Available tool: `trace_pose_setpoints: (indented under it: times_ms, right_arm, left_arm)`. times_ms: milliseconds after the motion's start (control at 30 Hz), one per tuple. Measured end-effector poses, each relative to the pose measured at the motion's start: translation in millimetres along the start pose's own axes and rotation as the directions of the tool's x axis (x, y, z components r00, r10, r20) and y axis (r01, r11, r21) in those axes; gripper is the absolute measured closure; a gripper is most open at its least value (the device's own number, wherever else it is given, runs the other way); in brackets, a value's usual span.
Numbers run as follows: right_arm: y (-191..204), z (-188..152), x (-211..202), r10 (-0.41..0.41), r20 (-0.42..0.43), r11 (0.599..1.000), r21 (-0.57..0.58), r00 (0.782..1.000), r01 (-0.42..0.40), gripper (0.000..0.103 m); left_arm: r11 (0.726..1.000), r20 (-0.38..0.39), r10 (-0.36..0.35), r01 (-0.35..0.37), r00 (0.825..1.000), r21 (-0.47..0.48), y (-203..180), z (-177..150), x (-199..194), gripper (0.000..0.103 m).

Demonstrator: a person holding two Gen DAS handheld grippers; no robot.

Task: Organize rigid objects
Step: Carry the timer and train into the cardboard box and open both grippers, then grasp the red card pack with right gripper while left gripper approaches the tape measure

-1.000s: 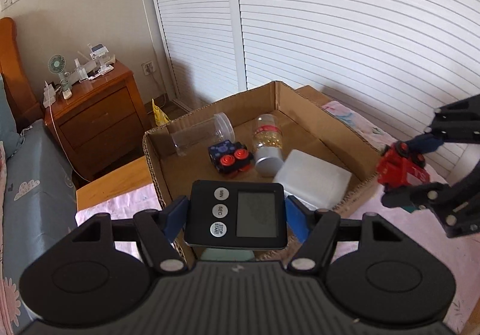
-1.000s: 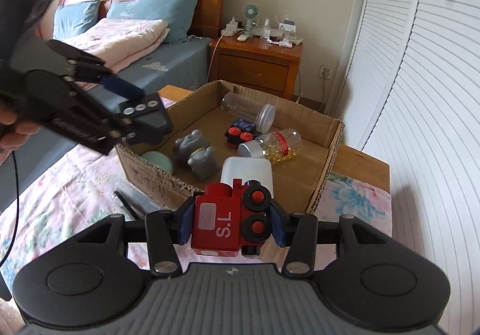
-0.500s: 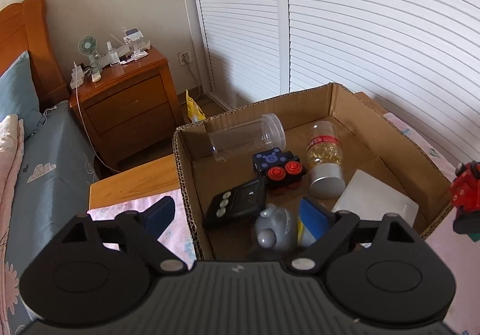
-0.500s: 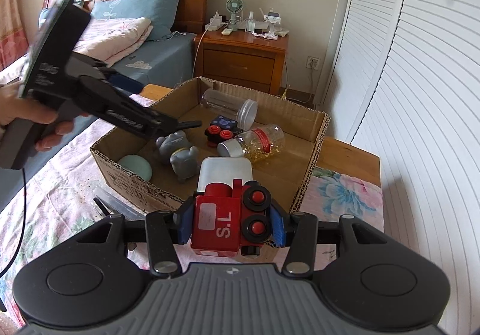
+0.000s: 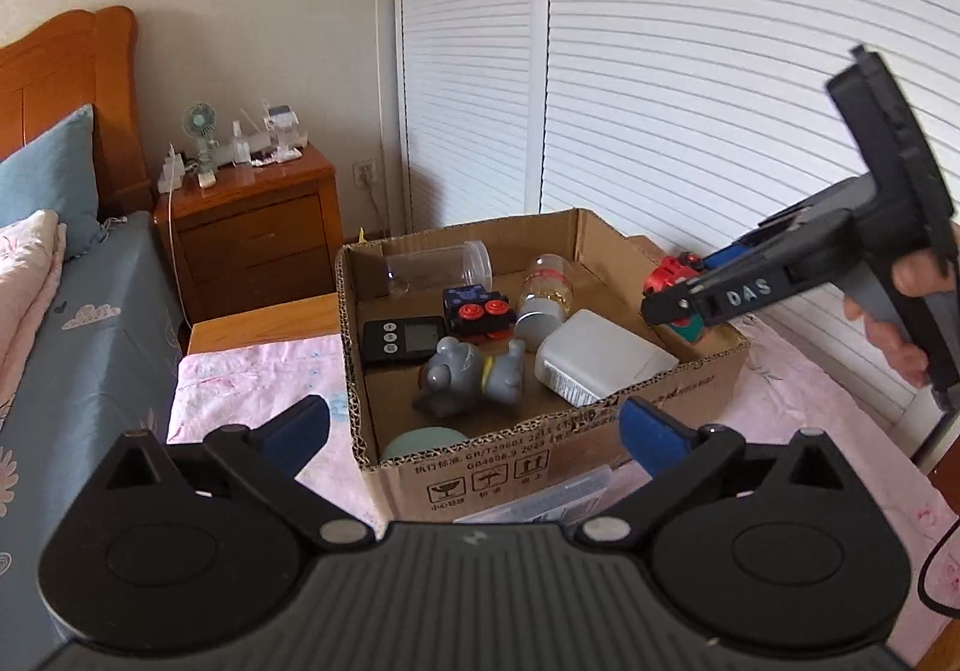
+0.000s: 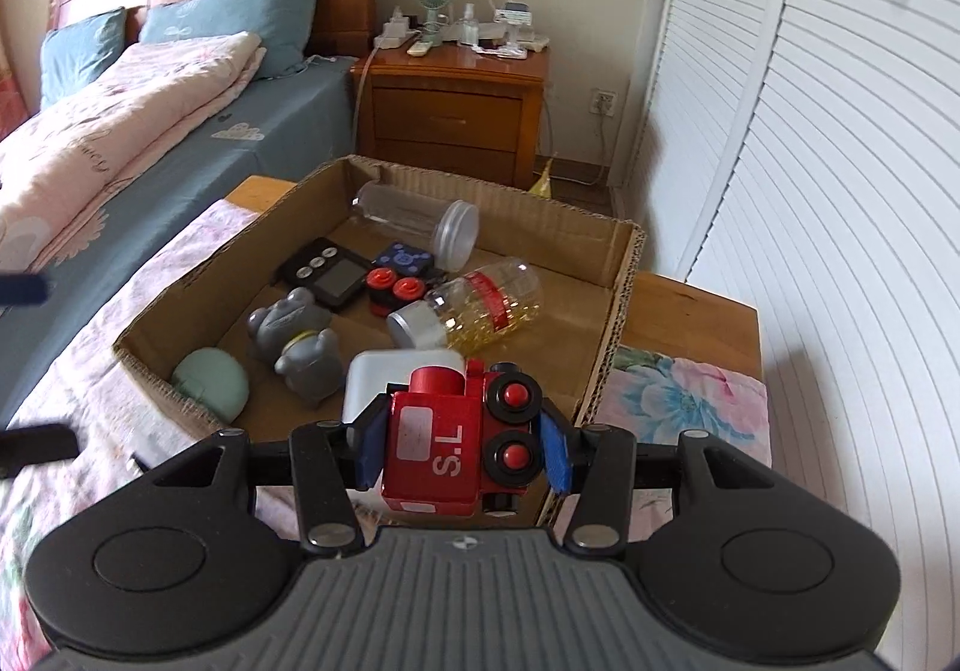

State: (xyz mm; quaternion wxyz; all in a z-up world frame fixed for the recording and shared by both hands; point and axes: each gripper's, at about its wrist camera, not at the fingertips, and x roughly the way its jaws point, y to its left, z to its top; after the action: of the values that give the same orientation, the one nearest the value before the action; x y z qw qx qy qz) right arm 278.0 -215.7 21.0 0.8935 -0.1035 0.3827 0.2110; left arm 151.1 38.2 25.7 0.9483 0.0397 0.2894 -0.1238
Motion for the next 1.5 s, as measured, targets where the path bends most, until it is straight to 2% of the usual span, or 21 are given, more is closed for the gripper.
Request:
trace_pose_setpoints:
  times_ms: [167,233,267,367,400,600,800,1000,1300,1500]
  right_arm:
    - [-5.1,13.5,13.9,-0.031,-0.001,0.999,0.03,1.0,0.031,0.048]
    - [-6.7,18.7,19.3,-0.058,0.0,0.998,0.04,0.998,0.058,0.048]
    - [-8.0,21.2,21.2,-0.075,0.006,0.996,0.051,0.997,0.075,0.044]
    - [-9.3,25.1,21.4,-0.104,0.038,0.993,0.067,0.994,0.102,0.001]
    - [-7.8,23.7,18.2,-0.114,0.058,0.992,0.069,0.992,0.11,0.0]
    - [2.2,14.3,5.3,-0.113,0.042,0.991,0.073,0.993,0.11,0.0]
    - [21.0,-4.2,-22.6,-0.126,0.061,0.99,0.078,0.99,0.121,0.0]
    - [40.8,-26.7,-37.4,-0.114,0.075,0.988,0.116,0.991,0.105,0.0]
    - [65.8,-53.8,-30.8,-0.037,0.039,0.987,0.16,0.999,0.03,0.0]
    - [76.4,-57.0,-18.3,-0.061,0.024,0.975,0.215,0.998,0.055,0.0]
  left_arm:
    - [0.999,-0.057,-0.02,0.017,0.998,-0.05,-1.0,-16.2,-6.4,0.001]
    - [0.997,-0.086,-0.008,0.001,0.996,-0.072,-0.5,-22.6,-5.5,0.001]
    - [0.997,-0.091,0.003,-0.01,0.996,-0.074,-0.5,-24.2,-5.3,0.001]
    - [0.997,-0.087,0.055,-0.059,0.995,-0.05,-4.9,-33.5,-9.9,0.001]
    - [0.997,-0.09,0.063,-0.067,0.994,-0.038,-6.4,-36.1,-11.2,0.001]
    - [0.995,-0.117,0.054,-0.063,0.992,-0.075,-4.0,-45.0,-12.6,0.001]
    - [0.992,-0.135,0.062,-0.076,0.989,-0.099,-2.4,-50.4,-12.8,0.001]
    - [0.989,-0.137,0.109,-0.122,0.984,-0.084,-3.3,-55.1,-15.2,0.001]
    - [0.976,-0.13,0.183,-0.196,0.974,-0.098,12.8,-61.5,-21.7,0.001]
    - [0.969,-0.13,0.215,-0.228,0.968,-0.098,27.0,-70.8,-31.0,0.001]
